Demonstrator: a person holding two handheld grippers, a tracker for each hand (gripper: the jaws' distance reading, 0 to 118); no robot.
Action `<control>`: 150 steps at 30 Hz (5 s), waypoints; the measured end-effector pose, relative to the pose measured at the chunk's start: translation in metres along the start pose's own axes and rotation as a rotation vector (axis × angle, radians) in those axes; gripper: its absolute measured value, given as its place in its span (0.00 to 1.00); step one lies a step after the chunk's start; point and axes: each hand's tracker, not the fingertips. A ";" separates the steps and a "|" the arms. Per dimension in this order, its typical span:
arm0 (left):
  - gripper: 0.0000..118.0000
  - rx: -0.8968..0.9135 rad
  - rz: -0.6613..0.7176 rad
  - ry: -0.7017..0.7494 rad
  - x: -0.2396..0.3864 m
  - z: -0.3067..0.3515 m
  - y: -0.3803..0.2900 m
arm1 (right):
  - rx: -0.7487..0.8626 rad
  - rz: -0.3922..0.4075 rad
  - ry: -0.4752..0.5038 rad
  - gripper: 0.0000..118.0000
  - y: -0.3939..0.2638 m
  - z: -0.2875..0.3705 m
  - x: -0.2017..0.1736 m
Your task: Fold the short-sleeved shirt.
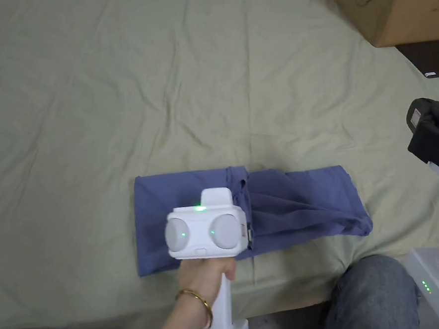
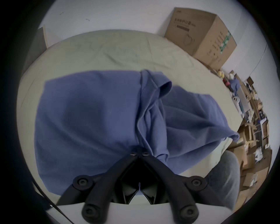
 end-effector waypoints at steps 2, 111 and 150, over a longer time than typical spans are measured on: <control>0.00 0.043 -0.073 0.107 0.014 0.002 0.000 | -0.003 -0.002 -0.002 0.00 -0.001 0.002 0.002; 0.31 0.231 0.051 -0.192 -0.044 0.103 0.127 | -0.119 -0.014 -0.011 0.00 -0.011 0.001 0.019; 0.00 0.812 -0.003 0.258 -0.114 0.187 0.066 | -0.037 0.022 0.216 0.00 -0.003 -0.047 -0.110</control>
